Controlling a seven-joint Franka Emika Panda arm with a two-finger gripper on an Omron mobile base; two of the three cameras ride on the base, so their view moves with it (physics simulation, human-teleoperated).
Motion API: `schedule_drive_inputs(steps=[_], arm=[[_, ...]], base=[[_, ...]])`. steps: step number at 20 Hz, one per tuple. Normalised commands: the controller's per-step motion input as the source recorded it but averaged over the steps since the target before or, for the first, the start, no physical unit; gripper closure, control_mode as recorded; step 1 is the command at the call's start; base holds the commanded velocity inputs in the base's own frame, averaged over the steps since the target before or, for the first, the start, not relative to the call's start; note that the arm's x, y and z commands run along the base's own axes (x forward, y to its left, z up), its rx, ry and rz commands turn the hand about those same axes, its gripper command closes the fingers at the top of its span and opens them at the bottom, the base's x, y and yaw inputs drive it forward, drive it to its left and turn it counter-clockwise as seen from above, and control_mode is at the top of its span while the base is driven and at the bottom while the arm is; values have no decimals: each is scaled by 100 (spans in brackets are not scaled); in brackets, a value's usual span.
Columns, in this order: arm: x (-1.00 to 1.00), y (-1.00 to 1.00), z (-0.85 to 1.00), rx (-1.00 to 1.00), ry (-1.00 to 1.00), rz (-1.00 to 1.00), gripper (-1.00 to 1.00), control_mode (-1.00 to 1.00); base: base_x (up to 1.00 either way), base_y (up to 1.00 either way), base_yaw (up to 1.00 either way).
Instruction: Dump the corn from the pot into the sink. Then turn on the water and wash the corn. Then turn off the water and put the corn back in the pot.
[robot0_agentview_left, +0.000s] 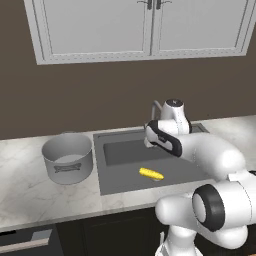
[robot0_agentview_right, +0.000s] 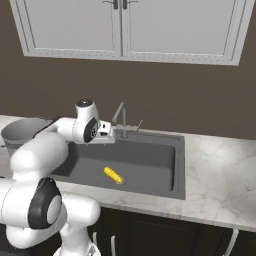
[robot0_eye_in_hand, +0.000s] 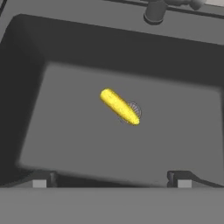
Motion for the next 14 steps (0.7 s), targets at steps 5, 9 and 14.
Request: schedule_drive_inputs(steps=[5, 9, 14], arm=[[6, 5, -26, -8, 1, 0, -100, -100], [0, 0, -17, -9, 9, 0, -100, -100], [2, 0, -22, -5, 2, 0, -100, -100]], base=[[0, 0, 0], [0, 0, 0], [0, 0, 0]])
